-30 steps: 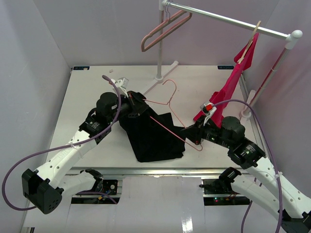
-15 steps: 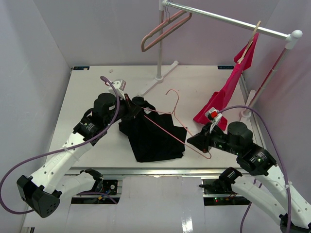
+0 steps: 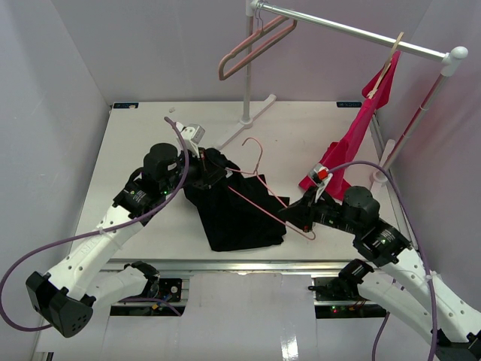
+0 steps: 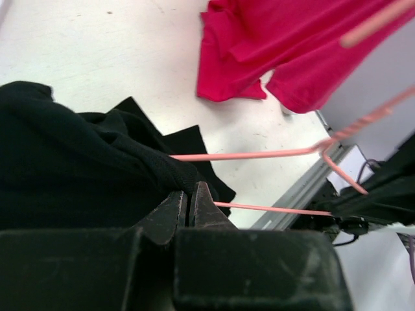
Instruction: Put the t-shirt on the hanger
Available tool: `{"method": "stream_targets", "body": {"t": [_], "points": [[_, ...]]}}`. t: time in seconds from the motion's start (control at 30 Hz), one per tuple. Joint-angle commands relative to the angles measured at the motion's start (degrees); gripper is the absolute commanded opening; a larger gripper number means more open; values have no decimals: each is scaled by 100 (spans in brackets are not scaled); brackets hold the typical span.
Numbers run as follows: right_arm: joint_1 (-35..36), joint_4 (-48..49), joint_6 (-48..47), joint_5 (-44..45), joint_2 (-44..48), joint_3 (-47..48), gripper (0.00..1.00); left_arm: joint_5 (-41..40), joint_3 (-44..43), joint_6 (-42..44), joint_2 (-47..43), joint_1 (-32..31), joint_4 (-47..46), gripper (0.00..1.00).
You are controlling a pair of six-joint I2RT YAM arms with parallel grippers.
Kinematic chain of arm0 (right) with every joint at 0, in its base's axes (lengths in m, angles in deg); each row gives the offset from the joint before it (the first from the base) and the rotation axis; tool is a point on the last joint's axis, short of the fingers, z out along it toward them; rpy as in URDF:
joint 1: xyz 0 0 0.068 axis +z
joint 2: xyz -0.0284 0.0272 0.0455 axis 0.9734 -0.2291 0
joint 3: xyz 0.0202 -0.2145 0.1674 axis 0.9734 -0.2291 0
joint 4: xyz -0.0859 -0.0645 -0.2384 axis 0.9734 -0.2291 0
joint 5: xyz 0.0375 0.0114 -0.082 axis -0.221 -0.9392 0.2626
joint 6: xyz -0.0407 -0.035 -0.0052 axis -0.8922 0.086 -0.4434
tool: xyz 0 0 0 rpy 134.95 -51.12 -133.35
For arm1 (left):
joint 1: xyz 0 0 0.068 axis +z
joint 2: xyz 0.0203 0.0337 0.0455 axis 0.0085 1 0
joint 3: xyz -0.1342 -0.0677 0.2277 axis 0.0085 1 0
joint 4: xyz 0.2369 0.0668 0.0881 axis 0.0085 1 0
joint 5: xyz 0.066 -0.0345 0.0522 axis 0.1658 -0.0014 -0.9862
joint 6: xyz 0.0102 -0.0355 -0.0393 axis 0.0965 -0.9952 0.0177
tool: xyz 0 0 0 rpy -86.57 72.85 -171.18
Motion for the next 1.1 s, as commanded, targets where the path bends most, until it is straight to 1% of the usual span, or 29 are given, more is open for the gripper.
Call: {"method": "stream_targets", "body": {"t": [0.0,0.13,0.3,0.57,0.7,0.73,0.8,0.87,0.9,0.93,1.0,1.07], "points": [[20,2058,302,51,-173,-322,8,1071,-119,-126,-292,-23,-774,0],[20,3048,534,-9,-413,-570,8,1468,-159,-317,-358,-23,-1067,0],[20,3973,839,37,-665,-887,8,1928,-107,-477,-377,-23,-1358,0],[20,4937,833,274,-1175,-995,8,2264,-5,-429,-376,-23,-1372,0],[20,5250,917,264,-1151,-1173,8,2264,-32,-196,-409,-23,-1005,0],[20,5268,928,293,-1082,-1242,8,2138,-78,-115,-404,-23,-793,0],[12,5237,913,386,-773,-1355,8,1611,-215,-14,-370,-23,-346,0],[18,4988,853,654,-356,-1475,8,185,-493,-10,-295,-23,302,0],[13,4721,798,922,-142,-1481,8,-324,-701,-21,-245,-23,708,0],[16,4248,784,1193,51,-1405,8,-670,-788,18,-196,-23,898,0],[20,3215,678,1637,418,-1138,8,-1185,-1018,144,-90,-23,1098,0],[20,2565,604,1919,678,-939,8,-1627,-1195,275,27,-23,1186,0]]}}
